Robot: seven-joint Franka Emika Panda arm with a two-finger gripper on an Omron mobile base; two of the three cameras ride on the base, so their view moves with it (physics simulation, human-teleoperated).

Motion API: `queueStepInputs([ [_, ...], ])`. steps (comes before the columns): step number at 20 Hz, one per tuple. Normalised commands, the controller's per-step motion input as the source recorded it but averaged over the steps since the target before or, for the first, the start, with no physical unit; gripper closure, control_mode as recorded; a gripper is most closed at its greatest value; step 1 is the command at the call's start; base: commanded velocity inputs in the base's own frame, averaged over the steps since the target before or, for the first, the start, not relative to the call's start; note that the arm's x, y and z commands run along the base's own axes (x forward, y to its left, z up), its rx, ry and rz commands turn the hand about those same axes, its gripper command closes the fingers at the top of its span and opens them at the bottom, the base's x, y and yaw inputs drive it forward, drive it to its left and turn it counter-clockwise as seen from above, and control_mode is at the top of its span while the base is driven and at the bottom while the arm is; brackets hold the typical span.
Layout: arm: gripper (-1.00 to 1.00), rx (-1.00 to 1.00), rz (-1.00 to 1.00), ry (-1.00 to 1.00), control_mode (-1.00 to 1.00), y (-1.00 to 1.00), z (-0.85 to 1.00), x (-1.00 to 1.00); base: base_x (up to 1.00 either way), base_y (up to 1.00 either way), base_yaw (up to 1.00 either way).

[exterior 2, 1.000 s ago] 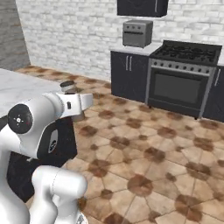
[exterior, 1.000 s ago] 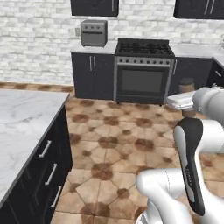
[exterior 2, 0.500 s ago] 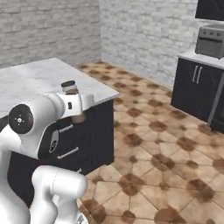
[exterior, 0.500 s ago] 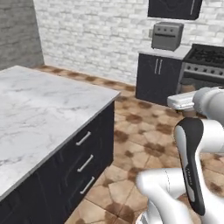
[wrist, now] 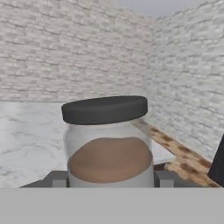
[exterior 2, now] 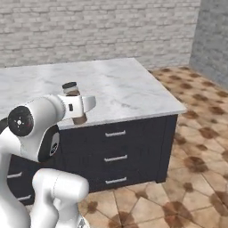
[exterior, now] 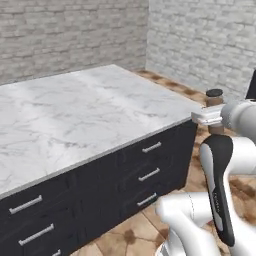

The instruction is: Take the cinnamon bottle from the cabinet and place it on the dining table, next to the plate with the cupcake. Then take the chocolate from the dining counter and place it on the cupcake plate.

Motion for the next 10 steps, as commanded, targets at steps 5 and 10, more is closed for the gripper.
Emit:
queueStepInputs([
  [5,1.0,0.0,0.0,0.0,1.0,0.0,0.0,0.0,0.0,-0.02,0.66],
  [10,1.0,0.0,0.0,0.0,1.0,0.0,0.0,0.0,0.0,0.03,0.53],
])
